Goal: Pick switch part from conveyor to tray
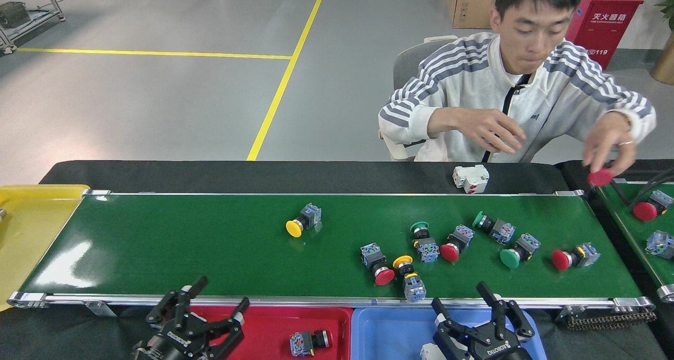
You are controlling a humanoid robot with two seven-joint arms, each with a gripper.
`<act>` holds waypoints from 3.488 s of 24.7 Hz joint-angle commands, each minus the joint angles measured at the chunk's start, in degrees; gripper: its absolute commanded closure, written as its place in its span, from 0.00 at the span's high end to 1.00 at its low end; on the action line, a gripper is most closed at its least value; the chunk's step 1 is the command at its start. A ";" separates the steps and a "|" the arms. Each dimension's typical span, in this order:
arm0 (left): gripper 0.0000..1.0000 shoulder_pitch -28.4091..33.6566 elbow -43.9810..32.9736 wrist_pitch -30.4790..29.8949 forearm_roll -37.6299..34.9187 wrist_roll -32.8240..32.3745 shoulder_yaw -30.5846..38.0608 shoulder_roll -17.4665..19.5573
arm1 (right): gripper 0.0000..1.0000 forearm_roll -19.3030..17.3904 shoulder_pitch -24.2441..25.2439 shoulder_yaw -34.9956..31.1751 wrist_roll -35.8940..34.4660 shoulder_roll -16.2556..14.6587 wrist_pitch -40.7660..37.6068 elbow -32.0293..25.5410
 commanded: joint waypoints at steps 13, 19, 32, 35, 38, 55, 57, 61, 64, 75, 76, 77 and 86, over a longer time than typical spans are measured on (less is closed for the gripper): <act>1.00 -0.57 0.75 -1.76 0.51 0.24 5.51 2.40 | 0.99 9.97 -12.56 6.94 2.55 0.40 18.62 10.26; 1.00 -11.91 5.94 -12.39 -1.68 -0.02 -1.34 1.96 | 0.99 9.80 -20.03 12.48 3.16 0.31 25.12 17.99; 1.00 -34.06 34.50 -12.39 -4.14 0.94 -11.63 1.43 | 0.31 8.74 -23.63 12.04 3.86 -2.67 17.12 22.91; 1.00 -37.57 41.88 -11.86 -4.14 2.79 -11.89 1.34 | 0.27 8.57 -23.37 12.39 3.78 -2.94 16.86 22.83; 1.00 -41.44 48.82 -9.40 -4.14 3.93 -12.07 1.25 | 0.25 8.57 -23.02 12.66 3.51 -2.94 15.11 22.12; 0.11 -42.41 54.72 -8.61 -4.14 7.36 -14.00 0.55 | 0.99 8.74 -14.23 38.32 -1.06 -4.87 -15.57 7.01; 0.11 -41.00 53.92 -8.79 -4.14 7.45 -14.09 0.64 | 0.99 8.74 -14.05 38.50 -1.06 -5.40 -15.57 7.01; 0.07 -35.90 43.82 -13.44 -3.62 7.80 -13.39 1.34 | 0.99 8.30 -13.88 37.09 -1.06 -5.57 -14.96 5.69; 0.07 -31.07 33.36 -18.81 -3.26 7.62 -12.07 3.89 | 0.99 7.16 -10.89 26.19 -1.06 -5.93 -12.93 2.88; 0.56 4.78 -4.78 -28.12 9.83 0.95 -7.85 13.21 | 0.97 -0.40 6.60 -0.53 -10.37 -4.26 0.16 -0.55; 0.67 6.63 -5.58 -28.12 9.83 -0.55 -8.20 12.59 | 0.97 -0.40 6.60 -0.53 -10.11 -4.08 0.25 -0.46; 0.77 7.43 -5.75 -28.12 9.92 -1.69 -9.08 11.89 | 0.96 -0.40 6.34 -0.53 -9.93 -3.73 0.34 -0.46; 1.00 7.16 -6.02 -7.20 10.36 -1.96 -9.34 9.78 | 0.96 2.06 -0.78 1.49 -1.76 -3.46 5.17 1.38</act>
